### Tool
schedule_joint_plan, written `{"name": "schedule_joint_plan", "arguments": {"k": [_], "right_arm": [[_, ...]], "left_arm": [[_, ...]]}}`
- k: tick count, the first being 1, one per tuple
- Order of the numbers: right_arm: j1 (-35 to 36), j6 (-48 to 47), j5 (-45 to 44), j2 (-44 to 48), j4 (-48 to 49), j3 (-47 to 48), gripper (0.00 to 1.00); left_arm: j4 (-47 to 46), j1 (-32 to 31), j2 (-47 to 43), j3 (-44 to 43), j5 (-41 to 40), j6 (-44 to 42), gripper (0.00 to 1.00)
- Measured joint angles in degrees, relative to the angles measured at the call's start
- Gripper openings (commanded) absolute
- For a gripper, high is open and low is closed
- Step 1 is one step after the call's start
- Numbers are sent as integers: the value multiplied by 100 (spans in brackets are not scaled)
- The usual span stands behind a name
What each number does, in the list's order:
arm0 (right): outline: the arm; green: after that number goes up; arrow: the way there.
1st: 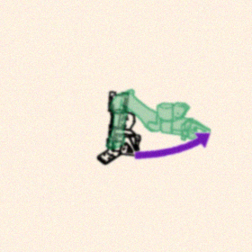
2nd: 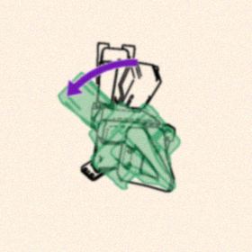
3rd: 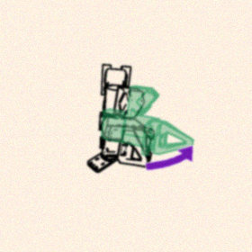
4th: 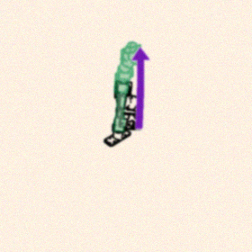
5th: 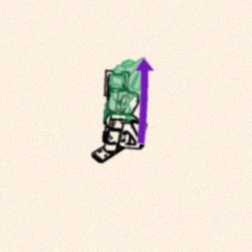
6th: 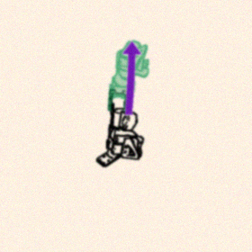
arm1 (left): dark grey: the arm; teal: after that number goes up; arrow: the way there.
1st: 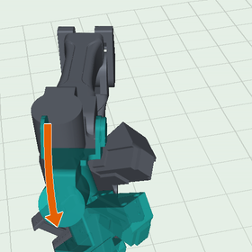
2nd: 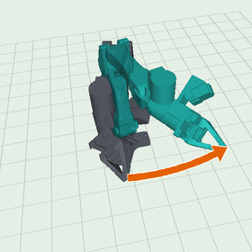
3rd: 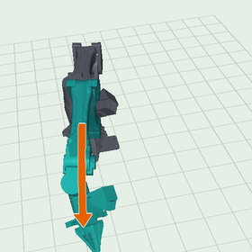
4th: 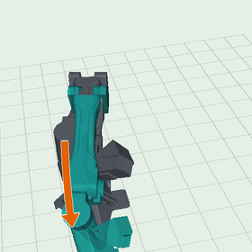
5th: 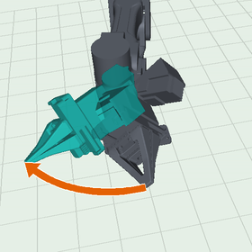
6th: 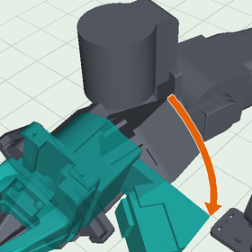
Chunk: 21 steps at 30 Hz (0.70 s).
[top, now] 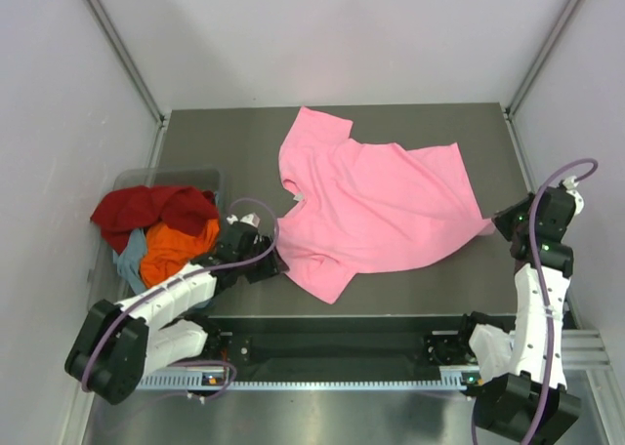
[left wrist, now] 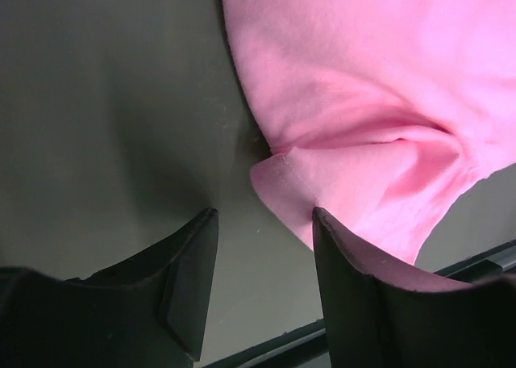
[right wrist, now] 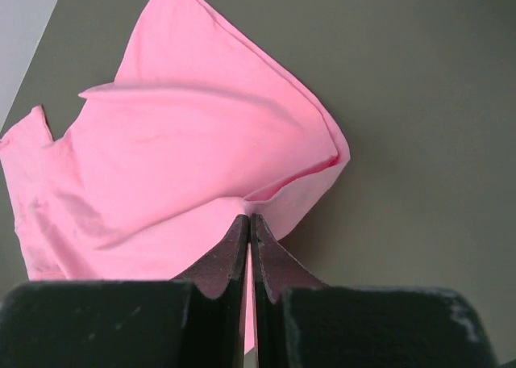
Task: Fold and stack the t-shirts
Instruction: Flatten the tshirt out
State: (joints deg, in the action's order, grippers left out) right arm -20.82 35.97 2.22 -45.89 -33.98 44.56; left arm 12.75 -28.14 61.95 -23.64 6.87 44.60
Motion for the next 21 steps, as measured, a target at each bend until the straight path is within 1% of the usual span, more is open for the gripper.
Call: {"name": "schedule_joint_plan", "arguments": {"k": [4, 7, 8, 14, 16, 17, 18, 19, 20, 21], "right_arm": [[0, 13, 68, -4, 20, -22, 0], [0, 20, 85, -2, 26, -22, 0], [0, 26, 90, -2, 33, -22, 0], [0, 33, 98, 0, 52, -22, 0], [0, 39, 96, 15, 52, -28, 0], [0, 55, 96, 28, 52, -31, 0], [0, 63, 96, 42, 52, -33, 0], [0, 70, 96, 52, 52, -33, 0], [0, 76, 96, 57, 55, -33, 0], [0, 101, 96, 57, 52, -33, 0]], "left_arm": [[-466, 101, 109, 142, 216, -20, 55], [-791, 151, 275, 164, 289, -46, 52], [-896, 164, 323, 177, 304, -63, 49], [-1246, 229, 573, 181, 426, -140, 44], [-1250, 229, 581, 181, 424, -166, 37], [-1239, 229, 581, 181, 415, -188, 30], [-1211, 229, 584, 181, 400, -203, 14], [-1187, 229, 584, 179, 393, -203, 5], [-1137, 229, 584, 177, 363, -221, 0], [-1029, 229, 581, 162, 310, -243, 0]]}}
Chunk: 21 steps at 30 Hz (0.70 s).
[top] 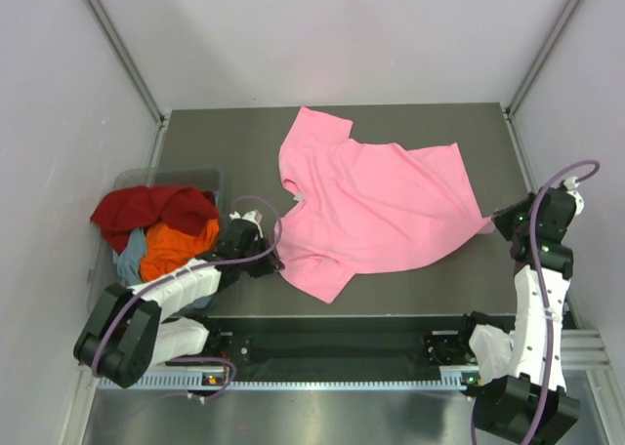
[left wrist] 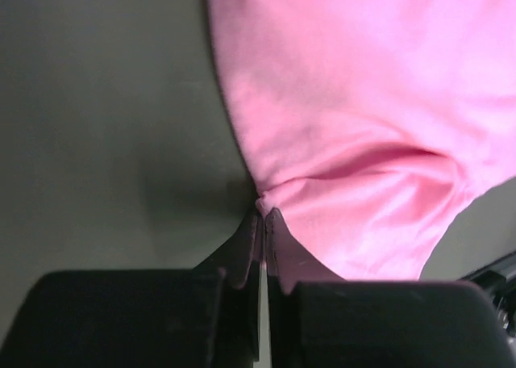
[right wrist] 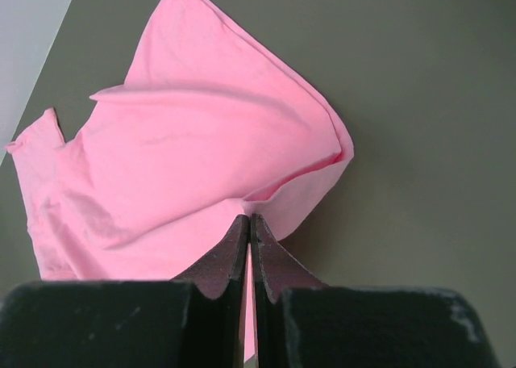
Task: Fold and stack the t-shirts
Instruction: Flatten the tshirt out
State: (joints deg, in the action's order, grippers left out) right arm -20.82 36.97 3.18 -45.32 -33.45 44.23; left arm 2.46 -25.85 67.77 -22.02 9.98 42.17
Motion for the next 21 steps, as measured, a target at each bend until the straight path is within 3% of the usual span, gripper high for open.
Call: {"name": "schedule_joint_plan", "arguments": {"k": [3, 6, 8, 10, 11, 12, 21], "right_arm": [[0, 63, 0, 0, -4, 0, 0], [0, 83, 0, 0, -13, 0, 0], [0, 85, 0, 11, -26, 0, 0], [0, 85, 0, 35, -46, 0, 0], [0, 83, 0, 48, -46, 0, 0], [0, 83, 0, 59, -48, 0, 0], [0, 72, -2, 74, -85, 2, 0]], "left_arm": [[540, 0, 0, -216, -179, -11, 0], [1174, 0, -87, -708, -319, -44, 15], [1493, 0, -264, -1071, -361, -68, 18], [1652, 0, -433, -1342, -361, -120, 16], [1694, 0, -490, -1429, -361, -142, 4], [1735, 0, -535, -1478, -361, -146, 0], [2568, 0, -612, -1473, -407, -92, 0]]}}
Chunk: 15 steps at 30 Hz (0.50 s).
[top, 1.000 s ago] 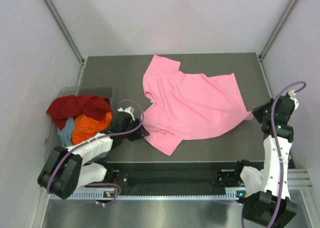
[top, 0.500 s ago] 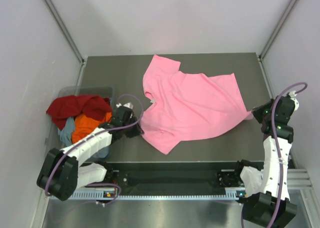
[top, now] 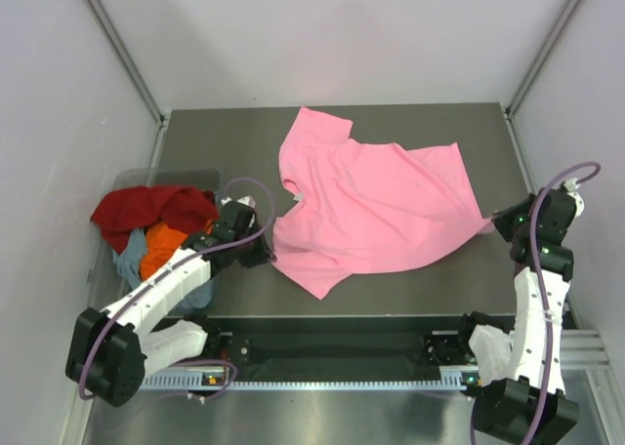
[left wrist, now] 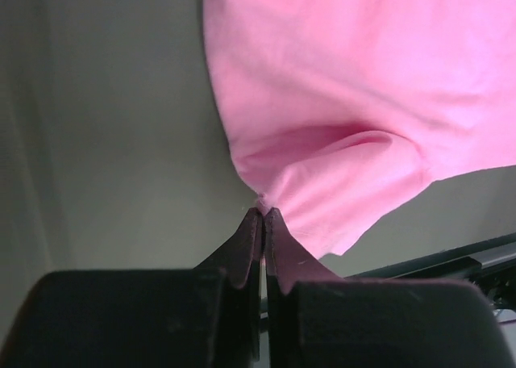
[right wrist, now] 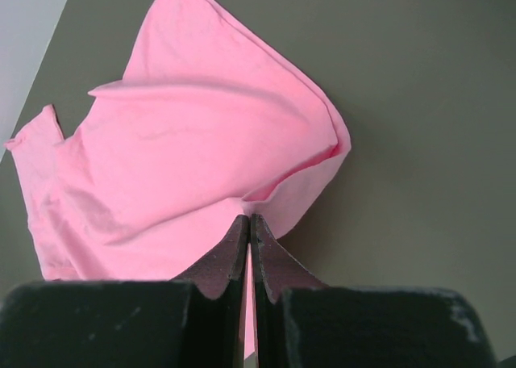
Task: Fold and stack the t-shirts
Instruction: Flatten the tshirt out
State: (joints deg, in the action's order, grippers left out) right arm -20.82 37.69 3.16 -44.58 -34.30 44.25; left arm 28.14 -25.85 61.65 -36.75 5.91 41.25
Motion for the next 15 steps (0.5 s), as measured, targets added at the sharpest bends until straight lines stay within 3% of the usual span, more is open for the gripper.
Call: {"name": "schedule_joint_plan", "arguments": {"k": [3, 6, 15], "right_arm": [[0, -61, 87, -70, -326, 212, 0], [2, -131, 337, -234, -861, 966, 0], [17, -387, 380, -726, -2153, 5016, 0]], "left_arm": [[496, 0, -195, -149, -173, 57, 0], [1252, 0, -262, -1167, -507, 15, 0], [2059, 0, 807, -7152, -931, -197, 0]]}}
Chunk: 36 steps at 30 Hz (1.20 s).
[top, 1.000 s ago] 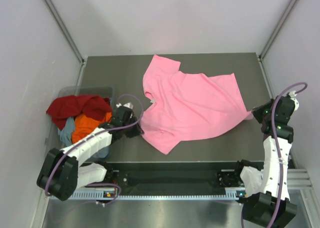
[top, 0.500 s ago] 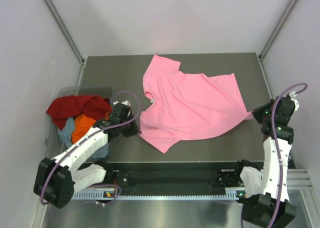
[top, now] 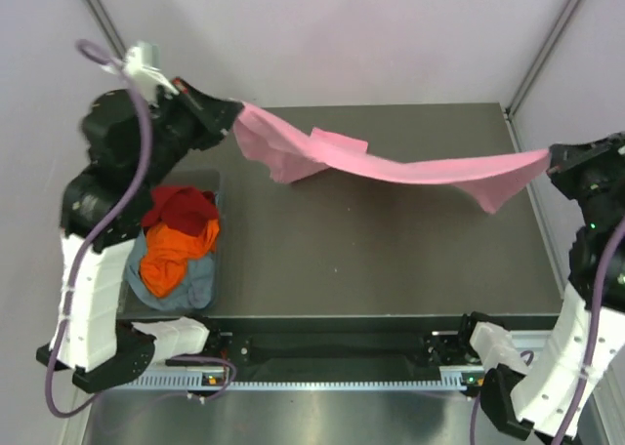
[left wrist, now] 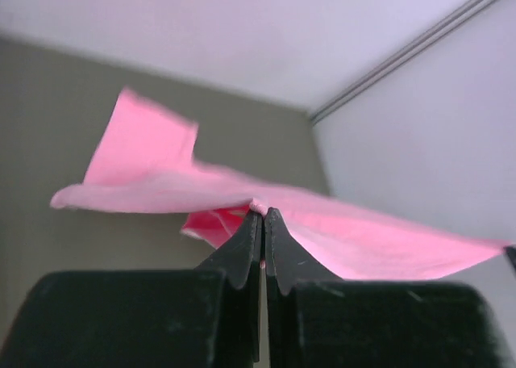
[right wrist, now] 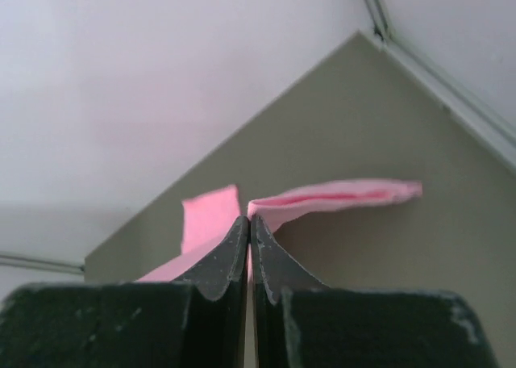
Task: Fold and stack the t-shirts
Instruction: Flatten the tshirt out
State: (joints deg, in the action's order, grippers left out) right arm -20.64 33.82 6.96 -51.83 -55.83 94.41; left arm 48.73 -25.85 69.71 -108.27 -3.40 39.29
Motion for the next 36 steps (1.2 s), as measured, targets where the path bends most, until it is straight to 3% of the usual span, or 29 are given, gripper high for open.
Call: {"name": "schedule_joint_plan", "arguments": {"k": [3, 7, 10, 15, 19, 23, 27, 30, 34, 35, 36], "right_arm": [[0, -92, -170, -31, -636, 1346, 0], [0, -122, -291, 212, -1281, 2590, 0], [0, -79, -280, 682, -1432, 2636, 0], [0, -15, 225, 905, -1325, 1917, 0], [2, 70, 466, 236, -791, 1036, 0], [2, 258, 461, -769, 756, -251, 0], [28, 442, 448, -2363, 1480, -385, 0], [39, 474, 710, -3689, 1585, 697, 0], [31, 407, 1517, -6393, 1073, 4562, 0], [20, 433, 1751, -6861, 1158, 5257, 0], [11, 444, 1878, -6959, 1292, 5331, 0]], "left_arm": [[17, 2, -138, -909, 251, 94, 0], [17, 4, -918, -866, 730, 455, 0], [114, 4, -1233, -1064, 879, 586, 0], [103, 4, -1119, -1263, 883, 529, 0], [92, 7, -256, -1309, 629, 332, 0], [-251, 131, 1224, -1434, 295, 192, 0], [-612, 573, 2979, -1672, 387, 337, 0], [-1029, 1021, 4127, -2052, 605, 664, 0], [-1344, 1587, 5278, -2946, 1134, 1163, 0], [-1427, 1696, 5434, -3117, 1224, 1204, 0], [-1530, 1808, 5473, -3158, 1287, 1235, 0]]}}
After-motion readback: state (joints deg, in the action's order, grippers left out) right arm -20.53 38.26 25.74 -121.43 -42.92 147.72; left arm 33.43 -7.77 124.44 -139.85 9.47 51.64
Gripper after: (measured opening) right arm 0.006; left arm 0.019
